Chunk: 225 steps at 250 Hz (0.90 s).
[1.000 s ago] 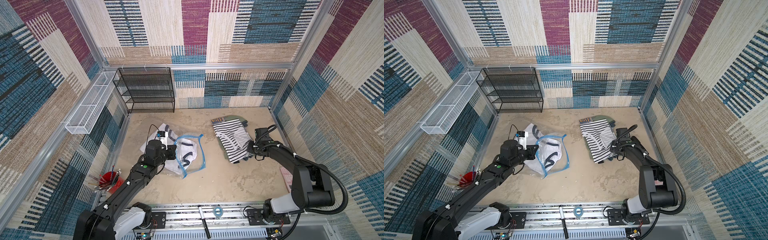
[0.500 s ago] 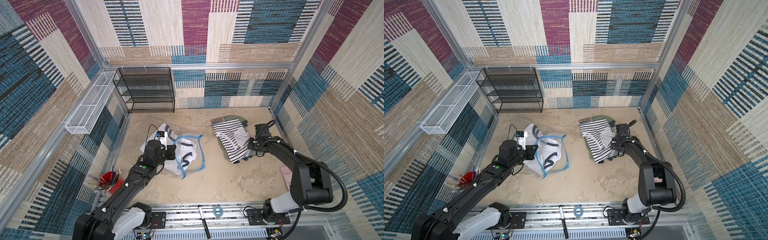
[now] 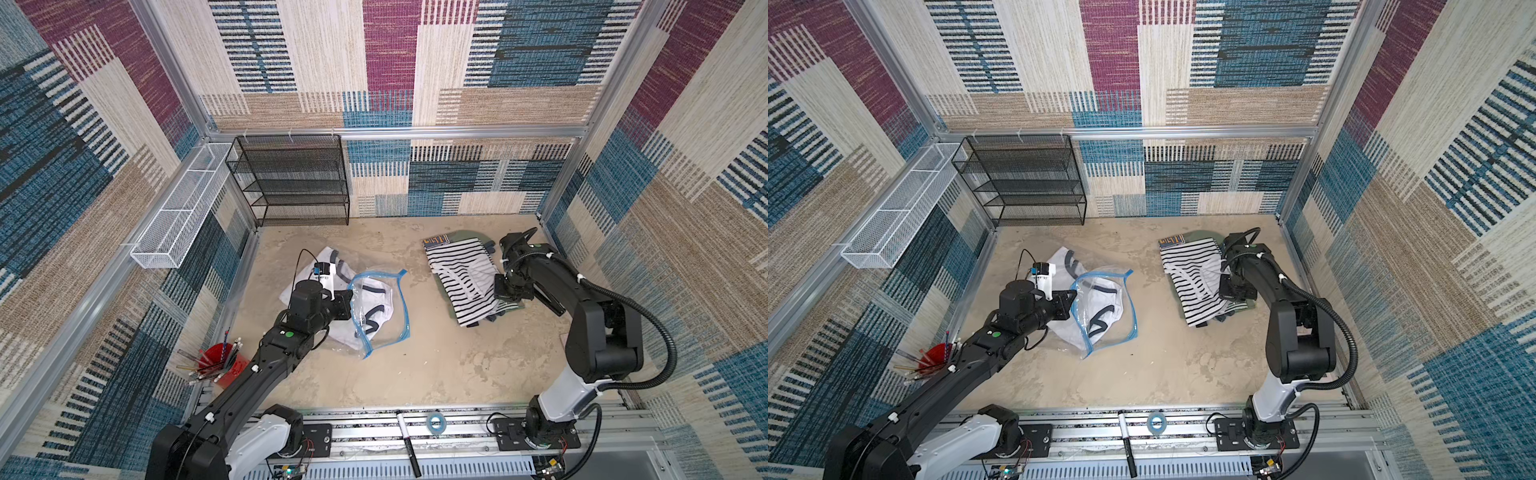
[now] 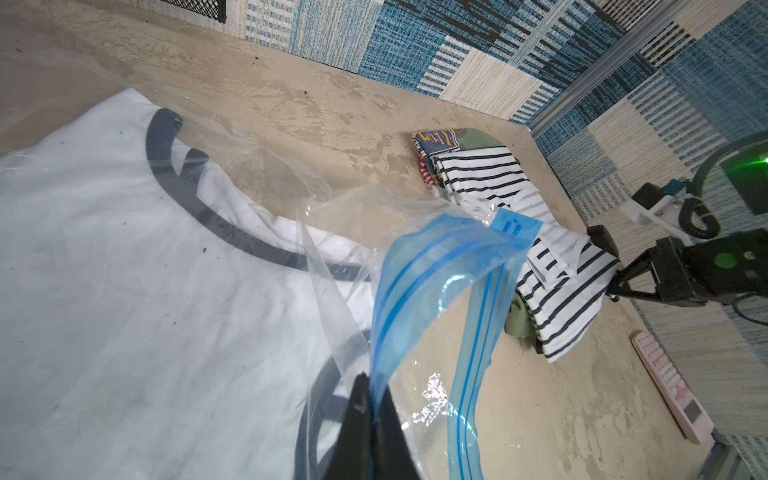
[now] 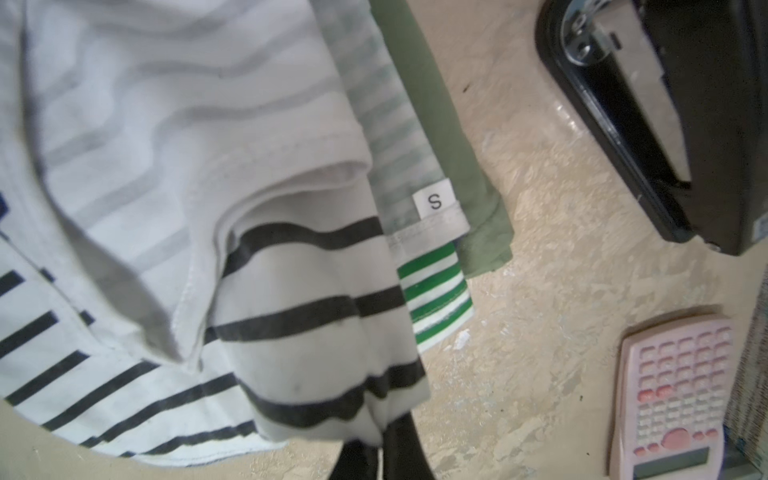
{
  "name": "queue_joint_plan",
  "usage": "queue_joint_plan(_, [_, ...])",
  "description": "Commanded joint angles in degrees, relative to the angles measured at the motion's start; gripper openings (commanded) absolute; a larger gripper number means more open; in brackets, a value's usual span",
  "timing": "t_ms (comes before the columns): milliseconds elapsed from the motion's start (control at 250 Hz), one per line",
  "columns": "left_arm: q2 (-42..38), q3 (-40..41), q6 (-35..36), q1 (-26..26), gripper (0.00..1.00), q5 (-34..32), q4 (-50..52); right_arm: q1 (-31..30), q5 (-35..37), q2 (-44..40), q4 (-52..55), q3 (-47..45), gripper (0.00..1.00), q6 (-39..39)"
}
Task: Take the tank top out of the vacuum bag
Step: Adjust the tank top.
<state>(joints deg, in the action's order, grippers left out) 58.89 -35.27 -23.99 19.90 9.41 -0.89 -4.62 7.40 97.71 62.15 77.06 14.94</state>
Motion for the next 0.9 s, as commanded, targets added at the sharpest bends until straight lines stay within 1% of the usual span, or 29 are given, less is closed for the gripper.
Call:
queue_joint_plan(0, [0.3, 0.8, 0.0, 0.0, 0.00, 1.1, -3.2, -0.5, 4.1, 0.0, 7.0, 2.5, 0.00, 2.8])
queue_joint_plan(80, [0.3, 1.0, -0.2, 0.0, 0.00, 1.4, -3.6, -0.6, 5.6, -1.1, 8.8, 3.1, 0.00, 4.2])
queue_joint_plan(244, [0.4, 1.1, -0.3, 0.0, 0.00, 1.9, -4.3, -0.6, 4.1, -2.0, 11.4, 3.9, 0.00, 4.1])
queue_joint_plan(352, [0.6, 1.2, -0.6, 0.0, 0.00, 2.0, -5.0, -0.7, 5.0, -1.9, 13.6, 6.2, 0.00, 4.7])
queue_joint_plan(360, [0.7, 1.2, -0.6, 0.0, 0.00, 2.0, -5.0, -0.7, 5.1, -1.9, 13.7, 6.3, 0.02, 4.7])
queue_joint_plan(376, [0.7, 1.3, -0.7, 0.0, 0.00, 2.1, -5.2, -0.7, 5.3, -1.8, 13.9, 6.7, 0.09, 4.8])
queue_joint_plan(408, [0.7, 1.3, -0.8, 0.0, 0.00, 2.2, -5.4, -0.7, 5.4, -1.3, 14.2, 7.2, 0.34, 4.8])
queue_joint_plan(424, [0.7, 1.4, -0.9, -0.1, 0.00, 2.2, -5.5, -0.7, 5.4, -1.0, 14.3, 7.5, 0.42, 4.8])
queue_joint_plan(500, [0.5, 1.2, -0.8, -0.1, 0.00, 2.4, -4.9, -1.2, 5.2, 0.1, 14.3, 8.8, 0.59, 4.5])
queue_joint_plan(552, [-0.1, 1.2, -0.7, 0.0, 0.00, 2.2, -4.2, -2.3, 5.8, 0.8, 14.5, 10.7, 0.64, 4.5])
queue_joint_plan(624, [-0.8, 1.1, -0.5, 0.0, 0.00, 1.6, -3.3, -3.7, 5.2, 1.5, 13.9, 13.6, 0.65, 4.3])
queue_joint_plan(684, [-1.2, 1.0, -0.4, -0.1, 0.00, 1.1, -2.5, -4.0, 2.1, 2.2, 10.9, 14.0, 0.65, 2.9])
queue_joint_plan(704, [-1.3, 0.9, -0.3, -0.1, 0.00, 1.0, -2.3, -3.9, 1.0, 2.4, 9.6, 13.8, 0.63, 2.5])
queue_joint_plan(764, [-1.3, 0.5, -0.2, -0.1, 0.00, 0.9, -1.4, -4.1, -0.8, 3.6, 5.8, 11.8, 0.55, 1.6])
queue_joint_plan(820, [-1.4, 0.0, -0.1, -0.1, 0.00, 0.6, -0.5, -4.1, -1.3, 4.6, -0.1, 8.5, 0.48, 0.8])
queue_joint_plan(856, [-1.5, -0.2, -0.1, -0.1, 0.00, 0.5, -0.3, -4.0, -1.7, 5.2, -4.3, 6.1, 0.47, 0.8])
queue_joint_plan(896, [-1.6, -0.5, -0.1, 0.0, 0.00, 0.3, 0.3, -3.9, -2.2, 6.0, -8.2, 4.0, 0.48, 0.6])
